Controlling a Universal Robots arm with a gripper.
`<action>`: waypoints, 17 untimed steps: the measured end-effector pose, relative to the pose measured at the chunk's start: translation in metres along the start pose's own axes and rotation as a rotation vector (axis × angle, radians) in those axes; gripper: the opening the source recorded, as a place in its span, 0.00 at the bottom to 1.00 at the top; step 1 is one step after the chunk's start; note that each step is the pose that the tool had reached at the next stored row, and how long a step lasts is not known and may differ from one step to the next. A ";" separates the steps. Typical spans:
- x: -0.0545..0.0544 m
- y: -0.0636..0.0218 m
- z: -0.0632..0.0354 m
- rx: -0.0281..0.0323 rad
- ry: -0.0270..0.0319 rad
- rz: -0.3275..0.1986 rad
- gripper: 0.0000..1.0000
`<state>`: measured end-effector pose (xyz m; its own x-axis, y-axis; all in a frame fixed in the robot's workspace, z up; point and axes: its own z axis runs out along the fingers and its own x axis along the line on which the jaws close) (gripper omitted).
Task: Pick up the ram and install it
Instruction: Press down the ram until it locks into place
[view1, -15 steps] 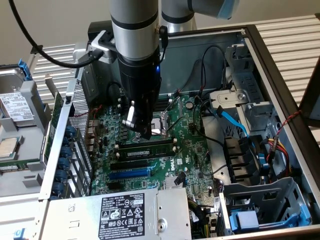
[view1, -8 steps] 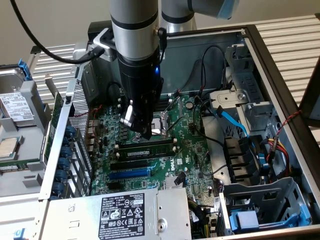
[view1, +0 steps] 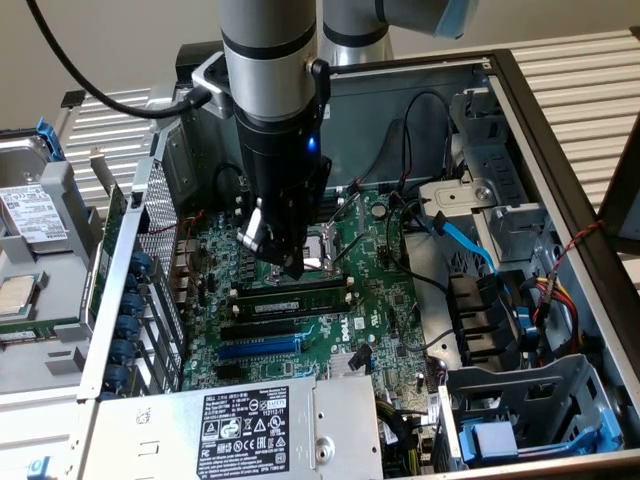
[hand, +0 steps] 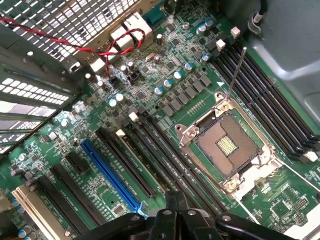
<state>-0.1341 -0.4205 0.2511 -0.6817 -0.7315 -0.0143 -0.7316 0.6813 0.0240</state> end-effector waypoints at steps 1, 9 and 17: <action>0.000 0.0000 0.0000 0.0002 -0.0003 0.013 0.11; 0.000 0.0000 0.0000 0.0063 0.0022 0.106 0.11; 0.000 0.0000 0.0000 0.0173 0.0103 0.188 0.11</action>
<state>-0.1341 -0.4206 0.2512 -0.8064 -0.5914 -0.0009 -0.5914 0.8064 0.0081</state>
